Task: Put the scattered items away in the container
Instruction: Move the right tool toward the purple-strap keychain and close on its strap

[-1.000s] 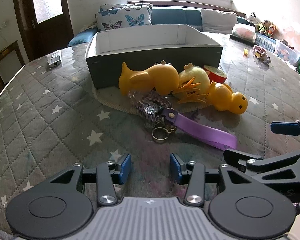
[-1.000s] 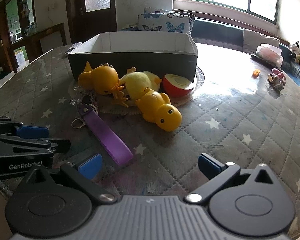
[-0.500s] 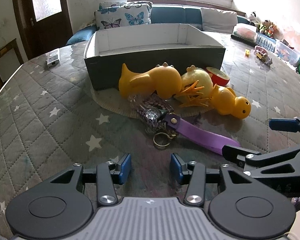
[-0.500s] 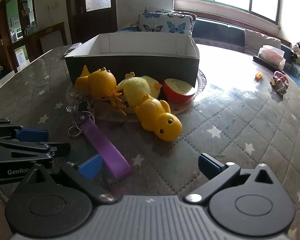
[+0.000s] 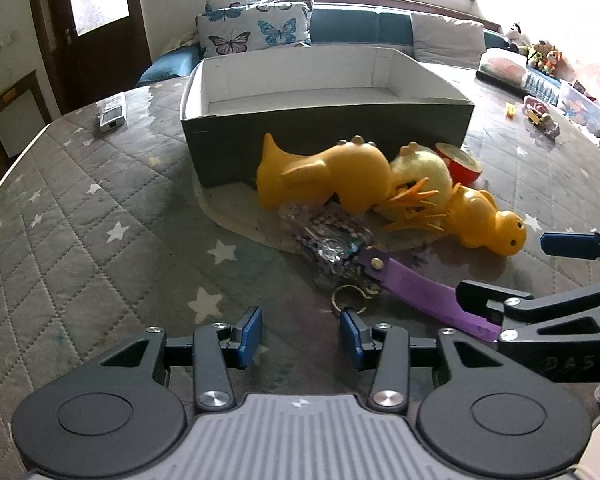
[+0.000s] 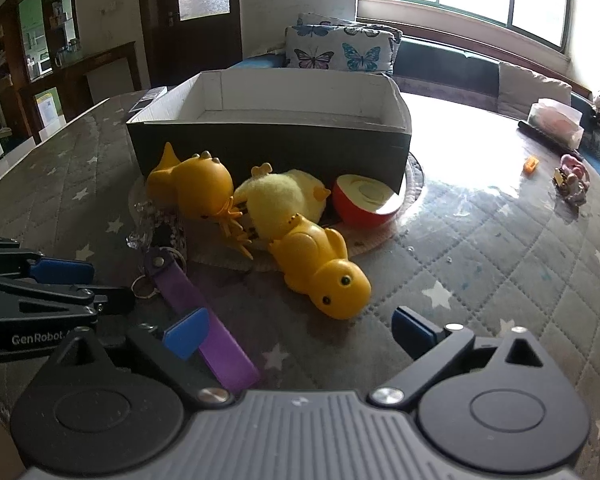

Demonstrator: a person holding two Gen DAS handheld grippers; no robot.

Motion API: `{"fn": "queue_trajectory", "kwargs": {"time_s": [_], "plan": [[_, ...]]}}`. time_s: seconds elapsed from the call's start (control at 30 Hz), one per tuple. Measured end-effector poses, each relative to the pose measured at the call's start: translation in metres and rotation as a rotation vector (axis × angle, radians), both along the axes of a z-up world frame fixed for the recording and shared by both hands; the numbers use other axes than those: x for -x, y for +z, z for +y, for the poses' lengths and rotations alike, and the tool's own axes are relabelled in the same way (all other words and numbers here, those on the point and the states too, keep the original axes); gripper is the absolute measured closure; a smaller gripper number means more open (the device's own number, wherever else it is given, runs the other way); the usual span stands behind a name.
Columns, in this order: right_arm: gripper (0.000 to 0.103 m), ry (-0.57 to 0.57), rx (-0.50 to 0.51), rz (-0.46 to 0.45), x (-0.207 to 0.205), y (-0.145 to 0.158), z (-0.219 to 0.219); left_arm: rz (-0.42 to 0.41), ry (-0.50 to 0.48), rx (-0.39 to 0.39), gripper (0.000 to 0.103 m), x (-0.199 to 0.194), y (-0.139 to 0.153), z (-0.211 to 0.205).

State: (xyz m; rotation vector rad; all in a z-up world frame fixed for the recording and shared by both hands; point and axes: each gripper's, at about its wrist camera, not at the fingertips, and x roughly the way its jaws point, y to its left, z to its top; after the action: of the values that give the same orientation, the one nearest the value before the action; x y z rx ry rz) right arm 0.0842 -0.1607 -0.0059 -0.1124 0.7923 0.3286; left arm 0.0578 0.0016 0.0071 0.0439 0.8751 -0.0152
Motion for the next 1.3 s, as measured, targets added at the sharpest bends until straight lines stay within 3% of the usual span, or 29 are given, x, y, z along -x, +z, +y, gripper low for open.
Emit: {"fn": "queue_trajectory", "kwargs": {"time_s": [0.53,0.87,1.03,1.3], "plan": [[0.021,0.057,-0.030,0.001,0.002,0.008,0.004,-0.026,0.032,0.073,0.061,-0.014,0.017,0.022],[0.024,0.109,-0.023,-0.020,0.019,0.017,0.005,-0.048,0.053,0.120,0.061,-0.023,0.030,0.028],[0.025,0.157,-0.027,-0.021,0.021,0.018,0.013,-0.030,0.031,0.172,0.061,-0.029,0.030,0.025],[0.036,0.186,-0.030,-0.002,0.012,0.012,0.023,0.011,-0.007,0.158,0.061,-0.043,0.022,0.008]]}}
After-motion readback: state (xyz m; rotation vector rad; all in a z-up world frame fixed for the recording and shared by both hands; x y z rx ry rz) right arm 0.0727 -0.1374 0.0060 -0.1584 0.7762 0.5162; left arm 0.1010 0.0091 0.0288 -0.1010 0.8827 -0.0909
